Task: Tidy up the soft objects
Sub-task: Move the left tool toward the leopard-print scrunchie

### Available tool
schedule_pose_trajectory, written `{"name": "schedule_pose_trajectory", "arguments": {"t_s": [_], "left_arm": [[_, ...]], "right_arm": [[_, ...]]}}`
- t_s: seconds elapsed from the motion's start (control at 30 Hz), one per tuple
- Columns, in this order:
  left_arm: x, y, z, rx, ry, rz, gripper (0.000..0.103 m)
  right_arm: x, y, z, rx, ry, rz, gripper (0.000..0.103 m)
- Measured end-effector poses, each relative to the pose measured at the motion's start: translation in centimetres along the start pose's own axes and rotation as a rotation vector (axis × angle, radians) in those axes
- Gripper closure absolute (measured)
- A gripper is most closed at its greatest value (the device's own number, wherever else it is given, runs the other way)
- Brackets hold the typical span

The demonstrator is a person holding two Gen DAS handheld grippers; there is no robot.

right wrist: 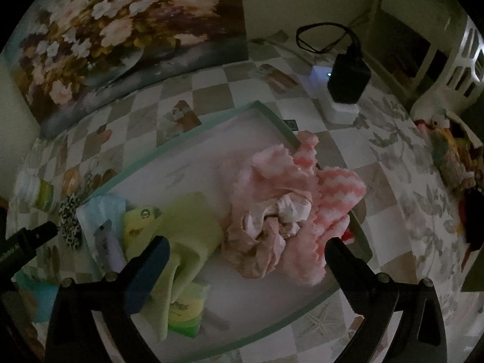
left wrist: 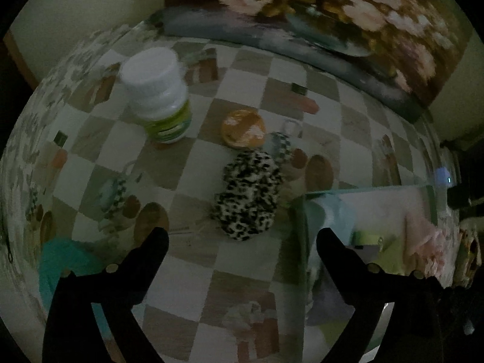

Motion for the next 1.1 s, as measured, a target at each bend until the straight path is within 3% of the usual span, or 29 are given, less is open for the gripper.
{"name": "schedule_pose_trajectory", "arguments": {"t_s": [0.37,0.63,0.77,1.1], "left_arm": [[-2.2,-1.0,-4.5,-0.029,-0.106,0.044,0.005],[-3.6,-1.7,-8.2,-0.03,-0.211,0.065,0.0],[-4.0,-2.0,-9.5,-0.031,-0.246,0.077,0.0],[-4.5,-2.3,-8.7,-0.005,-0.216,0.112,0.0]], "right_arm": [[-0.1,-0.2,-2.6,0.0,-0.07,0.003,0.0],[0.5,-0.3,-7.8,-0.092,-0.153,0.0,0.0],[0.8,-0.3,-9.8,-0.094,-0.187,0.007,0.0],[1.2,0.1,-13.8,-0.152,-0.258,0.015,0.0]]}}
Point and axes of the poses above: each gripper's, at about its wrist camera, not at the fingertips, and y roughly the way its jaws point, z to its right, x to its underside, the point moved 8 cm from there along y, roughly the way its jaws point, and after that the axes turned 7 degrees about -y, right-handed, at the moved point
